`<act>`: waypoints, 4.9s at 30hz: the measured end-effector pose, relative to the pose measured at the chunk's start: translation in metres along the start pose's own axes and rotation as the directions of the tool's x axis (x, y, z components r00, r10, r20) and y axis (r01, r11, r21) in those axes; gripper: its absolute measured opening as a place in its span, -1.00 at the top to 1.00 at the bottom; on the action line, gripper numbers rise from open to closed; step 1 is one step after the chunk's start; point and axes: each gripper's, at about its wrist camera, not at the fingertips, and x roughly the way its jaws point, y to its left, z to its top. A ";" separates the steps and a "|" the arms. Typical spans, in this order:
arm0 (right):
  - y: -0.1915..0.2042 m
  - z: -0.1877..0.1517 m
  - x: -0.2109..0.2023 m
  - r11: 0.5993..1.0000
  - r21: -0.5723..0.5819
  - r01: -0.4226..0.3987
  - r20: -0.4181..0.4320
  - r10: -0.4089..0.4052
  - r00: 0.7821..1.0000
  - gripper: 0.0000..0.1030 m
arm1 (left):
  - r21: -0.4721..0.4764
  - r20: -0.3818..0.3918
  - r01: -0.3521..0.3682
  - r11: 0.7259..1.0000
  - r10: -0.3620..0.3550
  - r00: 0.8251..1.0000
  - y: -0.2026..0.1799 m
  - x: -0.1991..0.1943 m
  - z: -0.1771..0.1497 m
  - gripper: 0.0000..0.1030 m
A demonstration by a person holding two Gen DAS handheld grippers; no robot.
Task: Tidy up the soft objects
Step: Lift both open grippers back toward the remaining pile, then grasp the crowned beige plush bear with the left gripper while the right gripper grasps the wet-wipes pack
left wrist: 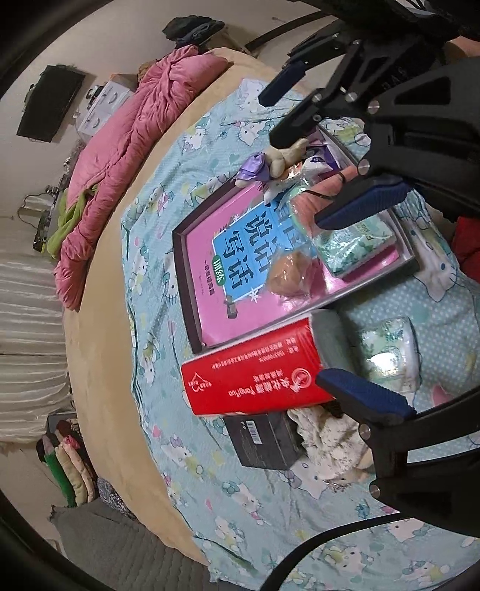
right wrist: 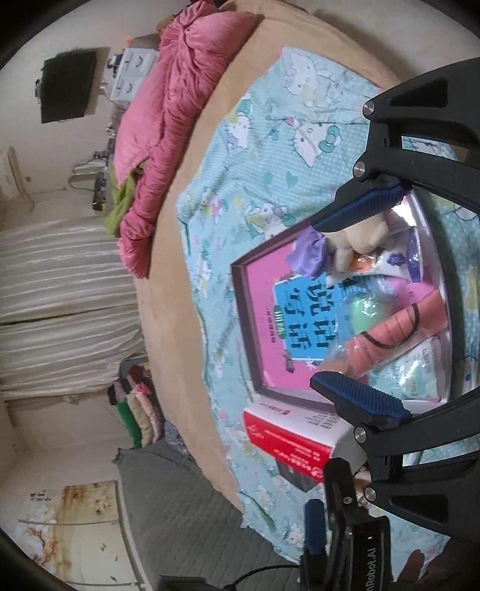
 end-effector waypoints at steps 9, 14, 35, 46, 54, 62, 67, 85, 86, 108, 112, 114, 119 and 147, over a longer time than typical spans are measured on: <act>0.011 0.005 -0.014 0.999 -0.032 0.018 0.044 -0.017 0.999 -0.55 | -0.023 0.028 -0.036 0.999 0.036 0.999 0.015 -0.017 -0.007 -0.56; 0.014 0.008 -0.022 0.999 -0.030 0.030 0.058 -0.028 0.998 -0.56 | -0.034 0.043 -0.055 0.998 0.057 0.997 0.026 -0.027 -0.013 -0.57; 0.067 0.020 -0.051 0.992 -0.111 -0.060 0.074 0.069 0.995 -0.57 | -0.111 0.081 -0.102 0.989 0.112 0.990 0.073 -0.058 -0.036 -0.59; 0.095 0.018 -0.061 0.981 -0.165 -0.106 0.063 0.118 0.991 -0.58 | -0.185 0.083 -0.111 0.976 0.128 0.988 0.114 -0.071 -0.048 -0.59; 0.115 0.010 -0.059 0.968 -0.208 -0.142 0.028 0.151 0.988 -0.58 | -0.254 0.069 -0.170 0.952 0.193 0.979 0.158 -0.078 -0.066 -0.59; 0.132 0.000 -0.051 0.953 -0.239 -0.184 -0.025 0.184 0.983 -0.58 | -0.309 0.051 -0.181 0.934 0.206 0.977 0.190 -0.074 -0.083 -0.59; 0.148 -0.013 -0.039 0.939 -0.265 -0.218 -0.082 0.204 0.976 -0.58 | -0.338 0.035 -0.169 0.926 0.192 0.981 0.202 -0.063 -0.090 -0.59; 0.171 -0.056 0.016 0.908 -0.327 -0.263 -0.231 0.194 0.954 -0.58 | -0.503 0.026 0.040 0.863 -0.031 0.999 0.243 0.020 -0.088 -0.58; 0.171 -0.057 0.018 0.907 -0.329 -0.261 -0.233 0.190 0.954 -0.58 | -0.527 0.034 0.066 0.848 -0.057 0.998 0.248 0.025 -0.087 -0.58; 0.177 -0.069 0.055 0.909 -0.330 -0.253 -0.299 0.153 0.942 -0.58 | -0.641 0.091 0.306 0.704 -0.326 0.941 0.258 0.082 -0.067 0.03; 0.182 -0.075 0.068 0.906 -0.333 -0.263 -0.337 0.146 0.930 -0.58 | -0.643 0.094 0.329 0.691 -0.355 0.930 0.256 0.092 -0.065 0.17; 0.184 -0.077 0.074 0.906 -0.327 -0.268 -0.352 0.146 0.925 -0.58 | -0.637 0.098 0.333 0.695 -0.355 0.930 0.256 0.092 -0.064 0.22; 0.187 -0.081 0.091 0.918 -0.284 -0.275 -0.391 0.151 0.908 -0.58 | -0.630 0.107 0.339 0.699 -0.354 0.929 0.257 0.092 -0.064 0.30; 0.181 -0.079 0.087 0.899 -0.276 -0.340 -0.387 0.220 0.895 -0.16 | -0.544 0.088 0.214 0.811 -0.199 0.976 0.248 0.022 -0.096 0.33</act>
